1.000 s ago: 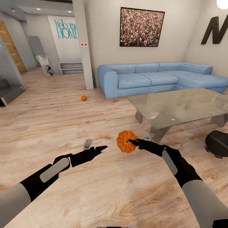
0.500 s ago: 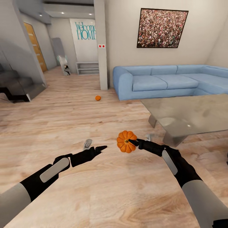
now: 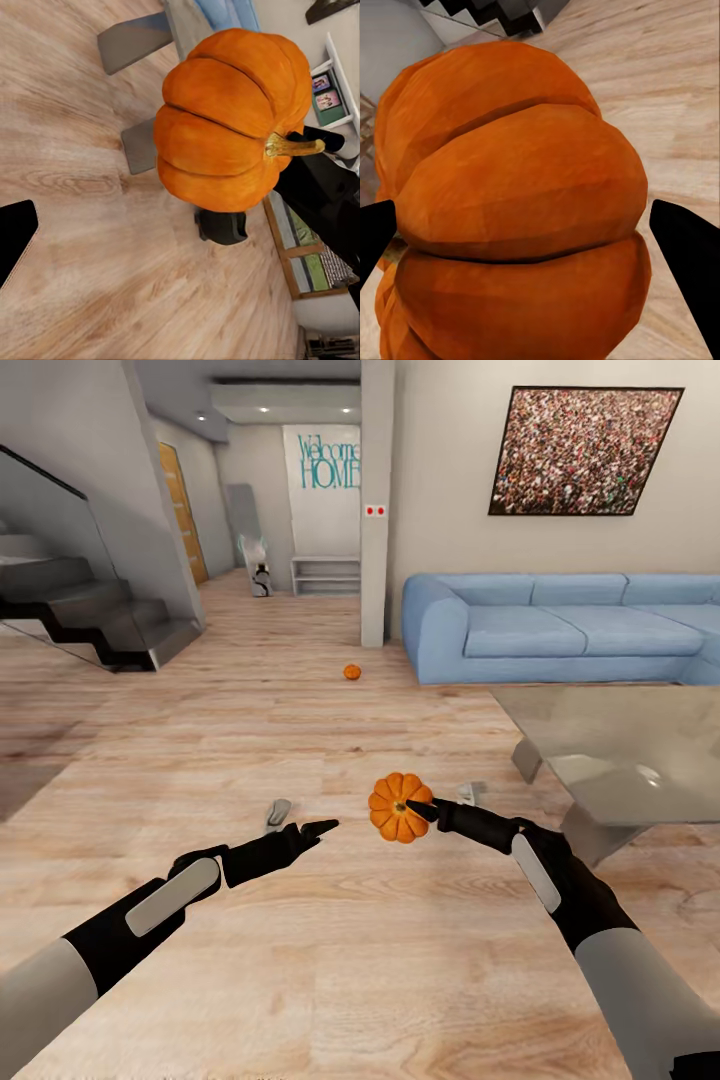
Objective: Place each of the two pumpkins and all three candles from the living room inside a cabinet in the living room (use any cabinet), then make sure every cabinet is closed, and position the cauldron so it is next to a table in the living room.
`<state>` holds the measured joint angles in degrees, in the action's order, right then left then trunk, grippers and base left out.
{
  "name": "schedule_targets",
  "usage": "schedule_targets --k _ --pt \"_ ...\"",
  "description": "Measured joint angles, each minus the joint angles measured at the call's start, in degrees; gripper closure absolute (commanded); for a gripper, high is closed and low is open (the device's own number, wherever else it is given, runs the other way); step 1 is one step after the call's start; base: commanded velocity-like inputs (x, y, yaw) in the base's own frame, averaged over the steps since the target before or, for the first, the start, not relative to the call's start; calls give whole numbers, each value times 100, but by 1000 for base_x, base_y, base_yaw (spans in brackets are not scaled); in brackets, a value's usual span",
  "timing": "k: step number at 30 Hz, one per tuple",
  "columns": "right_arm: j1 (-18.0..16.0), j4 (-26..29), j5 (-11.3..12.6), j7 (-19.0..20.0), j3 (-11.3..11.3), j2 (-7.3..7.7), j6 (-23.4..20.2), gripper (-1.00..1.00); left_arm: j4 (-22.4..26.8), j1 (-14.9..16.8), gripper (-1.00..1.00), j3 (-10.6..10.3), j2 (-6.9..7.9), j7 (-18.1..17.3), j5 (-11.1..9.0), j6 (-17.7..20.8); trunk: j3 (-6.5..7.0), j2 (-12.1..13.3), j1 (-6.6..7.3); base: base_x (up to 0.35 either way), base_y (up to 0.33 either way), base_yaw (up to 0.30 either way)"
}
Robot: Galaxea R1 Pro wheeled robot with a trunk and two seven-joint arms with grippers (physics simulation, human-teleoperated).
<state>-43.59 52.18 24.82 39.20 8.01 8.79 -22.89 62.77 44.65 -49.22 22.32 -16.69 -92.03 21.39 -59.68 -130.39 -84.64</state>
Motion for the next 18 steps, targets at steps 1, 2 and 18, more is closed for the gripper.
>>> schedule_targets --k 1,2,18 --pt "0 0 0 0 0 0 0 100 -1 0 -100 0 0 0 0 -1 18 40 22 0 0 289" --pt "0 0 0 0 0 0 0 100 -1 0 -100 0 0 0 0 -2 36 80 44 0 0 289" --pt "0 17 16 27 -1 -1 2 100 -443 -9 -100 -5 26 -56 -5 -81 72 162 88 112 0 101"
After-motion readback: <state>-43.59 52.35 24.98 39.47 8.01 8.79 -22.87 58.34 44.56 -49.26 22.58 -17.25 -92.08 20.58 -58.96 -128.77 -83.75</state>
